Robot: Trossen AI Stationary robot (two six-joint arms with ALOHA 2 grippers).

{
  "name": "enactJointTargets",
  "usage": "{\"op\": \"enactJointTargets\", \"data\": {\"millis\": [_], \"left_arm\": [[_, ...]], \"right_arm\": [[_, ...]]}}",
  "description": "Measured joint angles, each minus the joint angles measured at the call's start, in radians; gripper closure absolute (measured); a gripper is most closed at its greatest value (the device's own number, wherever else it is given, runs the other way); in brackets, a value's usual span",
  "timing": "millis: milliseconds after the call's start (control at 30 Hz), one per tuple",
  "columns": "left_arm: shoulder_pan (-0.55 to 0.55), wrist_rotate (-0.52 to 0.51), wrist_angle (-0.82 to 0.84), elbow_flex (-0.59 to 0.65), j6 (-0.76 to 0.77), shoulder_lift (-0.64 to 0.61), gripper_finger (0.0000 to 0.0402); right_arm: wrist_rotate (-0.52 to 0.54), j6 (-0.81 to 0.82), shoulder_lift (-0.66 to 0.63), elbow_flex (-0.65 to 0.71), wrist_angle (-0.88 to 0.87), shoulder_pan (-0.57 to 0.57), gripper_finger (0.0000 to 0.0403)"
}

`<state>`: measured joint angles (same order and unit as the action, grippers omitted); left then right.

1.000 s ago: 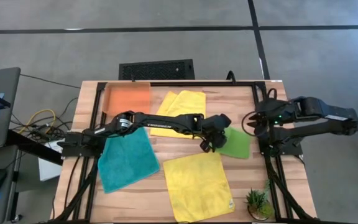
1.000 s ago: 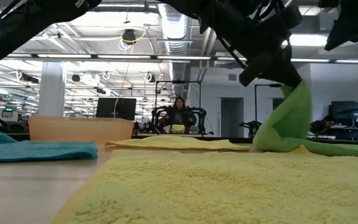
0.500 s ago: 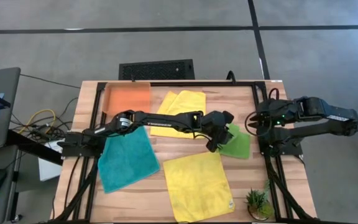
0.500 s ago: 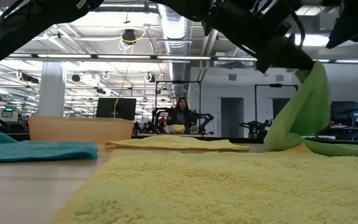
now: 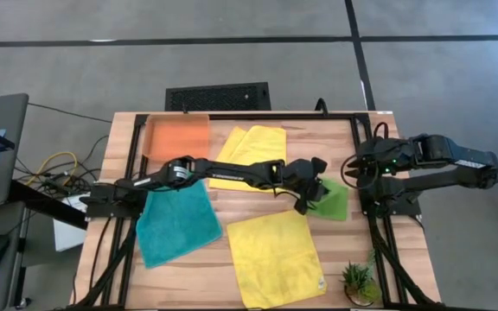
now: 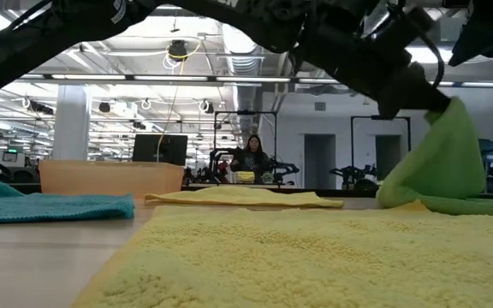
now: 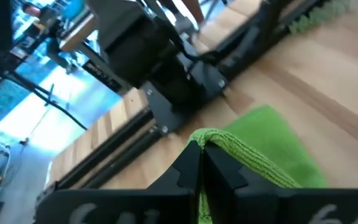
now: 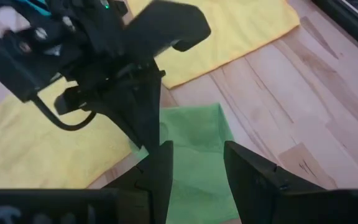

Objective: Fold microfiber towels
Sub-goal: Fold the green microfiber towel

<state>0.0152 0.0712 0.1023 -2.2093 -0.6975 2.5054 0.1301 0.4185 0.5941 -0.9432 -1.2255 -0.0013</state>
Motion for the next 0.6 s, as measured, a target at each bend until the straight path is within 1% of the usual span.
{"op": "enactJointTargets", "data": {"millis": [133, 233, 367, 467, 600], "left_arm": [[0.002, 0.001, -0.047, 0.0, 0.079, 0.0, 0.0401], [-0.002, -0.005, -0.052, 0.0, 0.133, 0.0, 0.0402], [-0.007, 0.004, -0.049, 0.0, 0.16, 0.0, 0.0397], [-0.007, 0.005, -0.045, 0.0, 0.173, 0.0, 0.0378], [-0.011, 0.003, -0.047, 0.0, 0.188, 0.0, 0.034]], "right_arm": [[0.0, 0.0, 0.0, 0.0, 0.0, 0.0, 0.0237], [0.0, 0.0, 0.0, 0.0, 0.0, 0.0, 0.0237], [0.0, 0.0, 0.0, 0.0, 0.0, 0.0, 0.0237], [0.0, 0.0, 0.0, 0.0, 0.0, 0.0, 0.0237], [0.0, 0.0, 0.0, 0.0, 0.0, 0.0, 0.0237]]}}
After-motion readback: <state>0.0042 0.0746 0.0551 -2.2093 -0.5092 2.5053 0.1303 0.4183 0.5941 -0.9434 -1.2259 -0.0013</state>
